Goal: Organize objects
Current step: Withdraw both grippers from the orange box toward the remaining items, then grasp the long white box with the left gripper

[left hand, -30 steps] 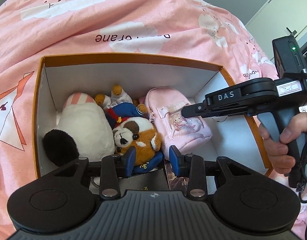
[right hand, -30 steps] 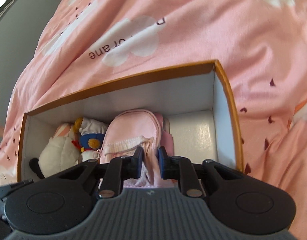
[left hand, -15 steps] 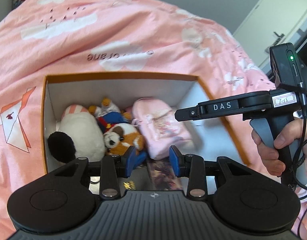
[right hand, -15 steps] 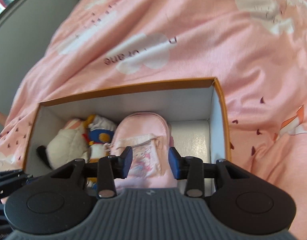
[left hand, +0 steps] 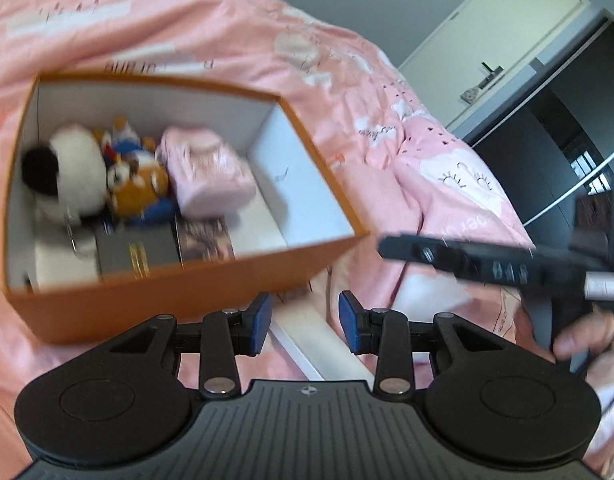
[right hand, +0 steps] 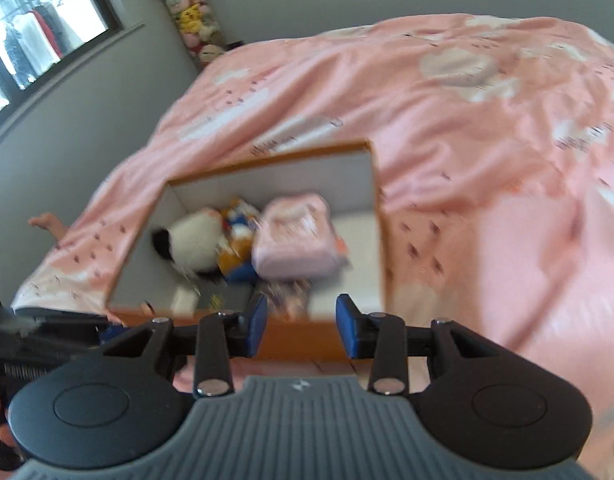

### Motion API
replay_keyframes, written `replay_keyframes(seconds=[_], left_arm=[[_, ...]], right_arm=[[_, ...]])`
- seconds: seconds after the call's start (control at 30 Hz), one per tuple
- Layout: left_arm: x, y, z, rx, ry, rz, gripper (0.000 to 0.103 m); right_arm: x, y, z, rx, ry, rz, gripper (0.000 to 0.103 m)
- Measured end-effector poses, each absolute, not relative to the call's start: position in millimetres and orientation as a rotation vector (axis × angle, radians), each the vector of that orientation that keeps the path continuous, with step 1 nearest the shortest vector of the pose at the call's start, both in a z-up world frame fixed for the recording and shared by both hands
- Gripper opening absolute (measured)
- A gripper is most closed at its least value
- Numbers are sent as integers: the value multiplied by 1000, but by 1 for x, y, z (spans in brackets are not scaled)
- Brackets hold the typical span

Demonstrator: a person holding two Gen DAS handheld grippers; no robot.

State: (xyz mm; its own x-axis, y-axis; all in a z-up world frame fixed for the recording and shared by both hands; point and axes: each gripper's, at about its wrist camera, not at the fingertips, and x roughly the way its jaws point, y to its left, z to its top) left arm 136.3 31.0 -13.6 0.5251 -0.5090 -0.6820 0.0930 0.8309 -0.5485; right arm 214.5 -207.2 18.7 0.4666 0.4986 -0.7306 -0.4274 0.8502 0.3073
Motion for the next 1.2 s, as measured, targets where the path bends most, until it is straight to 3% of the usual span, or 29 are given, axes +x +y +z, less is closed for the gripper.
replay_keyframes(seconds=[0.07, 0.27, 0.37, 0.7, 0.93, 1.2], left_arm=[[133, 25, -25, -526, 968, -379, 42], [132, -6, -58, -558, 1039, -397, 43], [133, -16, -72, -591, 1049, -378, 60], [145, -30, -113, -692, 1135, -301, 71], [155, -43, -138, -731, 1207, -303, 68], [160, -46, -144, -742, 1203, -310, 52]], right_arm=[[198, -219, 6, 79, 935, 533, 32], [164, -241, -36, 33, 984, 436, 23], [154, -249, -52, 50, 1016, 432, 18], [151, -262, -87, 90, 1083, 424, 12], [156, -269, -92, 139, 1089, 439, 12], [159, -269, -94, 157, 1096, 435, 12]])
